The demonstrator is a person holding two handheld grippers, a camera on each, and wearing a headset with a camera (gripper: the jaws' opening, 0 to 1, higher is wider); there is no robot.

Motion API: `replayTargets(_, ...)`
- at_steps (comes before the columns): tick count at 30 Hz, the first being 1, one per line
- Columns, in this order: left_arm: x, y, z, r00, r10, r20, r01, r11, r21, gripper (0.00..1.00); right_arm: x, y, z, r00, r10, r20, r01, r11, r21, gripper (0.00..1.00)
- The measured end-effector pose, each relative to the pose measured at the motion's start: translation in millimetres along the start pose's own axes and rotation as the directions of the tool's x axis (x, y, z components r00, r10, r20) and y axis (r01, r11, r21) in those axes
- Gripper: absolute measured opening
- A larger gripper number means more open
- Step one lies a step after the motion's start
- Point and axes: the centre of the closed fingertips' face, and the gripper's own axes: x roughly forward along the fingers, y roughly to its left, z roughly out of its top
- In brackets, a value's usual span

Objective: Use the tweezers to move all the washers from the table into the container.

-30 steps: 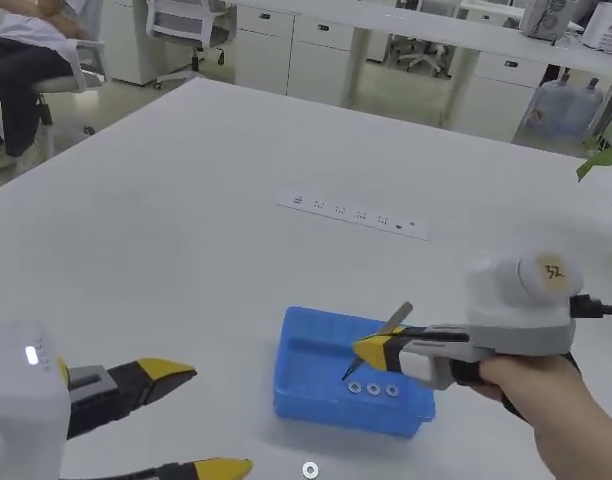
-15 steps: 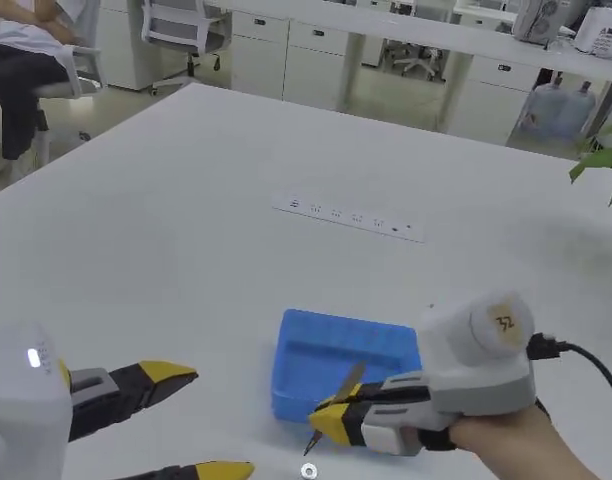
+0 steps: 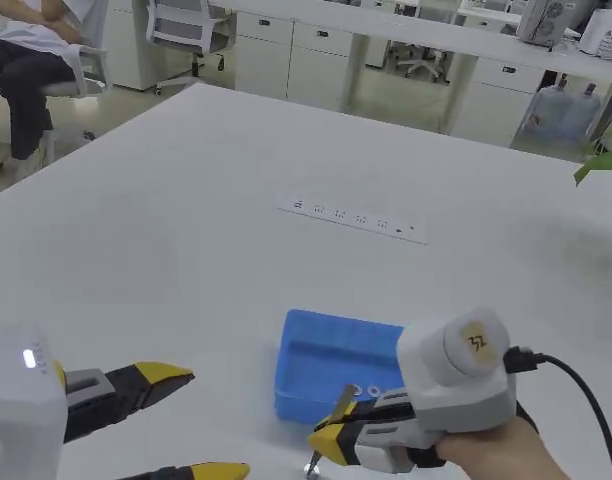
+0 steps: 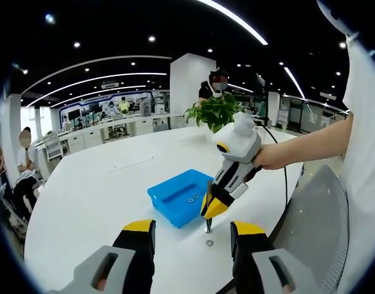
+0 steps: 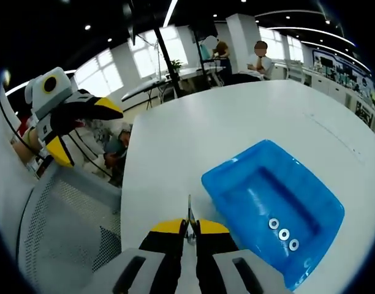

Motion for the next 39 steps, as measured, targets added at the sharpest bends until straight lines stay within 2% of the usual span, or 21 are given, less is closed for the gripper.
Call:
replayTargets(3, 0.3, -1.4, 0.7, 1.0, -0.002, 0.0, 0.002, 1.0, 0.0, 0.48, 1.5, 6.1, -0.6, 0.9998, 0.02, -0.004, -0.02, 1.0, -0.007, 0.03)
replayTargets(6, 0.6, -2.3, 0.8, 1.0, -0.003, -0.002, 0.003, 1.0, 0.001, 0.48, 2.1, 11.1, -1.7, 0.9997, 0.017, -0.018, -0.019, 0.996, -0.085, 0.03)
replayTargets(10, 0.7, -2.4, 1.7, 1.0, -0.006, -0.001, 0.006, 1.0, 0.005, 0.48, 2.4, 13.6, -1.9, 0.9989, 0.016, -0.043, -0.022, 0.99, -0.137, 0.03)
replayTargets(23, 1.7, -4.6, 2.7, 0.9999, -0.013, 0.002, 0.013, 1.0, 0.006, 0.48, -25.2, 7.5, 35.5, 0.997, 0.024, 0.074, -0.017, 0.996, -0.093, 0.03)
replayTargets(25, 1.8, -4.6, 2.7, 0.9999, -0.015, 0.003, 0.015, 1.0, 0.007, 0.48, -32.7, 3.3, 48.6, 0.9921, 0.027, 0.123, -0.018, 0.997, -0.071, 0.03)
replayTargets(30, 1.2, -4.7, 2.8, 0.9999, -0.017, 0.003, 0.017, 1.0, 0.01, 0.48, -44.5, -13.6, 64.9, 0.9829, 0.015, 0.183, -0.012, 1.0, -0.018, 0.03)
replayTargets(36, 0.0, -3.5, 2.4, 0.9999, -0.015, 0.004, 0.015, 1.0, 0.009, 0.47, -49.1, -38.0, 71.6, 0.9781, -0.033, 0.205, 0.027, 0.999, 0.035, 0.03)
replayTargets(39, 0.3, -3.5, 1.8, 0.9999, -0.016, 0.003, 0.016, 1.0, 0.009, 0.47, -43.4, -56.9, 70.6, 0.9779, -0.067, 0.198, 0.057, 0.997, 0.055, 0.03)
